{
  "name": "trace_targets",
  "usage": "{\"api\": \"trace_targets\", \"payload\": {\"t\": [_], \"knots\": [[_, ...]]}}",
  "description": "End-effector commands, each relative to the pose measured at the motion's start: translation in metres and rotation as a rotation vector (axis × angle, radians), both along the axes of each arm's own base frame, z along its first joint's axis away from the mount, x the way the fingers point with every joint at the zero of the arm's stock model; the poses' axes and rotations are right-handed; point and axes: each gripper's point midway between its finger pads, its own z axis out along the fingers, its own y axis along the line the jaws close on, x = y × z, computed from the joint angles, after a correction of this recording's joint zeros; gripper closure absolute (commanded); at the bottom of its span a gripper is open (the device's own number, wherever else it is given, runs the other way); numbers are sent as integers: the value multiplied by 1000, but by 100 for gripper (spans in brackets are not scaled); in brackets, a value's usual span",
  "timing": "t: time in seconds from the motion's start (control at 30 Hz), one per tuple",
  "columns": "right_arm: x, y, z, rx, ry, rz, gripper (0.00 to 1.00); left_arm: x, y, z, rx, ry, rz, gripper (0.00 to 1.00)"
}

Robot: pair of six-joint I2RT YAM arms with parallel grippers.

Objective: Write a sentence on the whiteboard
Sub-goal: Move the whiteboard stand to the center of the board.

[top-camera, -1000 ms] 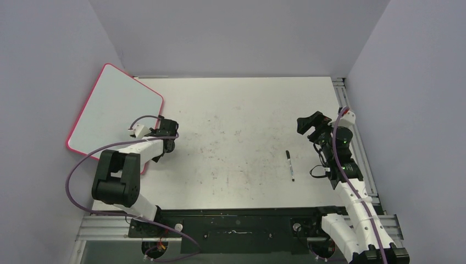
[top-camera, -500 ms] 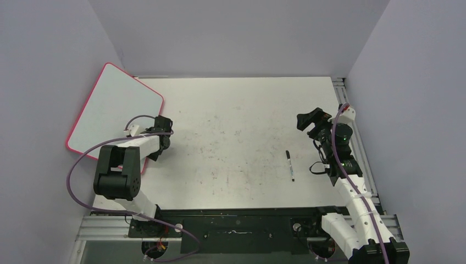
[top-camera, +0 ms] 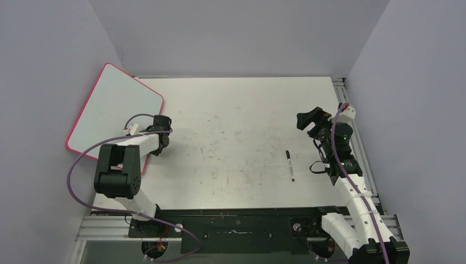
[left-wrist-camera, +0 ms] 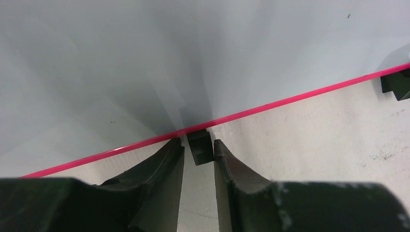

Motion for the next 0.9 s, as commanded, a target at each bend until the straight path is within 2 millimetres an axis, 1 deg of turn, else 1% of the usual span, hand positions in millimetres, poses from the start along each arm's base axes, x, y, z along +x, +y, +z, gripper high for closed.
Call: {"api": "trace_targets", "payload": {"t": [0.0, 0.23, 0.53, 0.67, 0.7, 0.87], "knots": [[4, -5, 38, -24, -98, -18, 10, 4, 6, 9, 2, -32, 27, 77], [2, -5, 38, -22, -97, -19, 10, -1, 5, 10, 4, -24, 6, 99], [-3, -7, 40, -25, -101, -24, 10, -18, 2, 10, 8, -17, -24, 100], [-5, -7, 47, -24, -120, -24, 10, -27, -3, 9, 1, -28, -53, 100], [-7, -6, 43, -25, -99, -22, 10, -28, -4, 10, 2, -34, -62, 100], [-12, -6, 45, -21, -101, -20, 10, -33, -11, 13, 1, -33, -101, 100]]}}
